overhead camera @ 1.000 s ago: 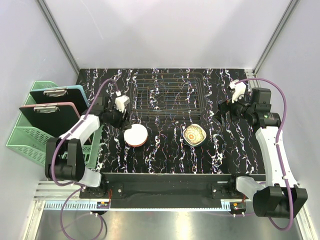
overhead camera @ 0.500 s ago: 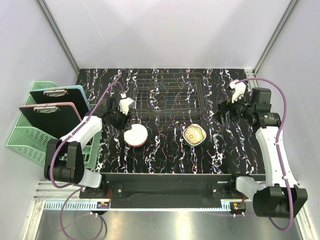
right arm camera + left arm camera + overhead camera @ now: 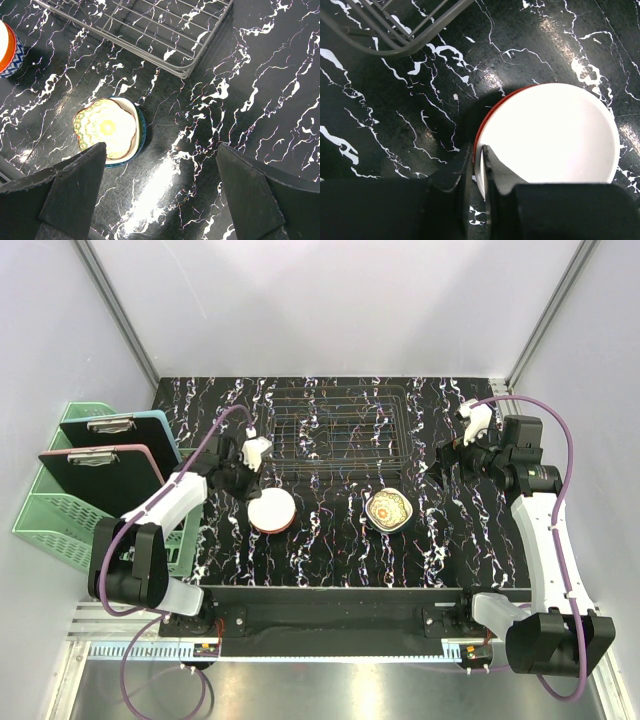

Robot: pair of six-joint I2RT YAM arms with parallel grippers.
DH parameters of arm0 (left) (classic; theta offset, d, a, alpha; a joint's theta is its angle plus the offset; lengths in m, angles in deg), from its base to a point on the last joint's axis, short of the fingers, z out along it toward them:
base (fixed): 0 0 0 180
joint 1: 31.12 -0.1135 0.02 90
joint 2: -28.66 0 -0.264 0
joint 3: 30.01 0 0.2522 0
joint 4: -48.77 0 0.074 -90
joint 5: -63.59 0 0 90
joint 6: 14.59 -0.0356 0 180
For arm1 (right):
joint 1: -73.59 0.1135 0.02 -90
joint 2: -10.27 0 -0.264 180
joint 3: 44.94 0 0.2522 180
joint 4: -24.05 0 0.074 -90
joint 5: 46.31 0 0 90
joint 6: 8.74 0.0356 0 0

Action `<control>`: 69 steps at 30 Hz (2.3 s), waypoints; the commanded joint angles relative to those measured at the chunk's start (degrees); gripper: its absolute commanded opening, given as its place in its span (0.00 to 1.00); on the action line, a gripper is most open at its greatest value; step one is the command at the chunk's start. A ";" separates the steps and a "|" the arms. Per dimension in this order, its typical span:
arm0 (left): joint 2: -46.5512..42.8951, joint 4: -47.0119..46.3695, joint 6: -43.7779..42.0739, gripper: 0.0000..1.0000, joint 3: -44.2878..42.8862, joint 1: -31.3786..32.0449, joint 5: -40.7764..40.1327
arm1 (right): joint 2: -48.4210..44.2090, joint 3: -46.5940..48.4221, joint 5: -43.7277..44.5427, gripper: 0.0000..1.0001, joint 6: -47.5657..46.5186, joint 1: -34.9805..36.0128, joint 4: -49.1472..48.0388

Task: Load the bowls into the dish rack

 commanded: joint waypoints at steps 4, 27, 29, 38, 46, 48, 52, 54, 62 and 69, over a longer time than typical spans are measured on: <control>-0.83 0.82 -0.85 0.00 0.52 0.81 -1.08 | 0.21 2.31 -2.09 1.00 0.86 0.32 -0.46; -6.54 9.79 -0.06 0.00 -7.65 1.34 2.08 | 1.08 7.76 -6.22 1.00 2.44 1.55 4.02; -6.81 10.22 0.03 0.00 -8.27 1.34 3.75 | 1.87 8.90 -10.59 1.00 3.85 1.90 4.81; -6.37 10.84 0.11 0.00 -18.98 1.42 14.91 | 12.59 18.57 -25.55 1.00 13.86 9.28 5.34; -1.71 6.64 4.50 0.00 -27.78 1.42 23.44 | 23.84 22.53 -39.68 1.00 22.73 11.31 0.24; -1.45 5.49 5.56 0.00 -28.75 2.21 23.88 | 26.90 23.14 -42.51 1.00 24.50 12.18 -0.98; -1.27 0.75 6.44 0.00 -28.31 3.44 22.83 | 31.05 24.90 -46.74 1.00 26.09 14.38 -2.48; -0.83 -1.10 7.93 0.00 -27.79 3.97 22.74 | 33.15 26.04 -47.27 1.00 26.61 15.52 -3.36; 1.10 -6.21 10.75 0.00 -28.31 7.39 21.77 | 38.88 28.16 -47.89 1.00 27.23 20.36 -4.24; 1.81 -7.70 12.33 0.00 -29.45 10.21 21.33 | 41.95 29.65 -48.24 1.00 27.49 20.97 -4.50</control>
